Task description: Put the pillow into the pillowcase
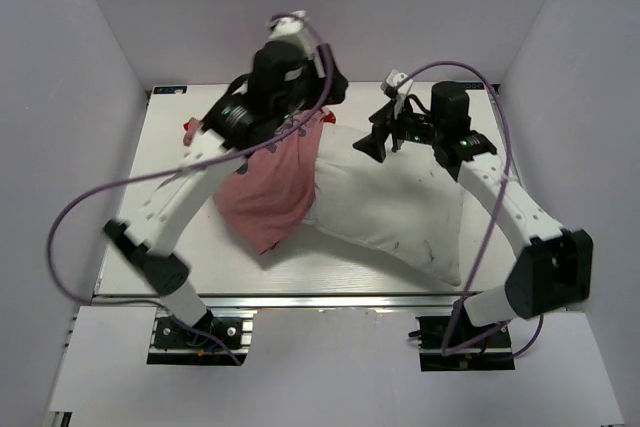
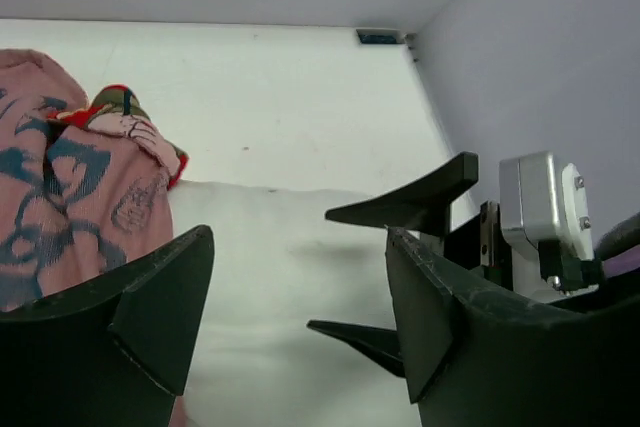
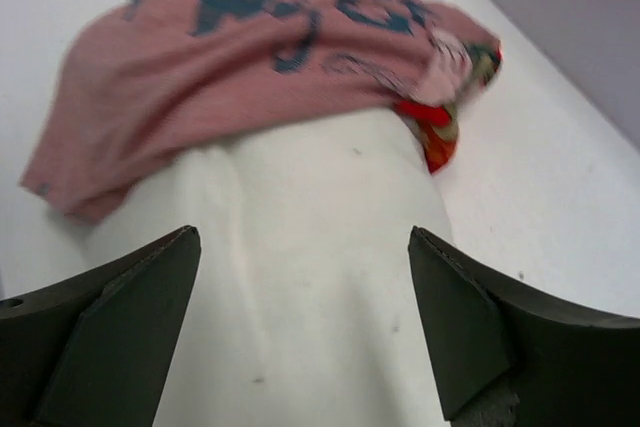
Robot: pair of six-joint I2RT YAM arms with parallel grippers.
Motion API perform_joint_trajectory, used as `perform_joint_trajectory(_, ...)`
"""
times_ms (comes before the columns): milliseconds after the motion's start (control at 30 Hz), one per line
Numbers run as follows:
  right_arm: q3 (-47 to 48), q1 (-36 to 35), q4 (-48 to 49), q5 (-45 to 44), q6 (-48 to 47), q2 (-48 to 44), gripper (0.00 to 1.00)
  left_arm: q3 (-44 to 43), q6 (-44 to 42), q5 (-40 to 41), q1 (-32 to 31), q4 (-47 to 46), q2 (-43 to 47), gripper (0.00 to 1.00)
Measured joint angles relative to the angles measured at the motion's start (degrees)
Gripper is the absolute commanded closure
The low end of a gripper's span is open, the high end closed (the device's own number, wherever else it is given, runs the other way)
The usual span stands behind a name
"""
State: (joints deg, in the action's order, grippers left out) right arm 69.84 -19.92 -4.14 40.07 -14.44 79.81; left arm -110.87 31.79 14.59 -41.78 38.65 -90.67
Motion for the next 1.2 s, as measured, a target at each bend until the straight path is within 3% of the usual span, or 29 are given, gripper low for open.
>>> perform_joint_trajectory(100,1.64,2.05,-0.35,-1.22,0.50,6.99,0.11,-13.53,-5.77,0.15,0.39,4.87,-14.88,0.25)
perform_joint_trajectory(167,1.62,3.63,-1.97,-1.57,0.22,10.64,0.11,-18.01,-8.46,0.63,0.48,7.78,-22.97,0.26)
perform_joint_trajectory(300,1.60,5.68,-3.61,-1.73,-1.46,14.25,0.11,-16.09,-12.02,1.68,0.87,13.84,-31.63,0.28)
perform_joint_trajectory(433,2.16,5.81,-3.89,-0.76,-2.75,15.45,0.11,-12.17,-13.16,2.01,2.01,15.76,-31.54,0.31)
perform_joint_trajectory(933,3.80,5.62,-4.55,0.63,-3.76,20.13,0.12,-12.15,-15.61,-0.96,3.39,12.70,-25.81,0.39)
perform_joint_trajectory(1200,3.80,5.62,-4.76,0.66,-3.78,20.13,0.12,-12.09,-18.16,1.79,3.26,10.84,-20.98,0.40)
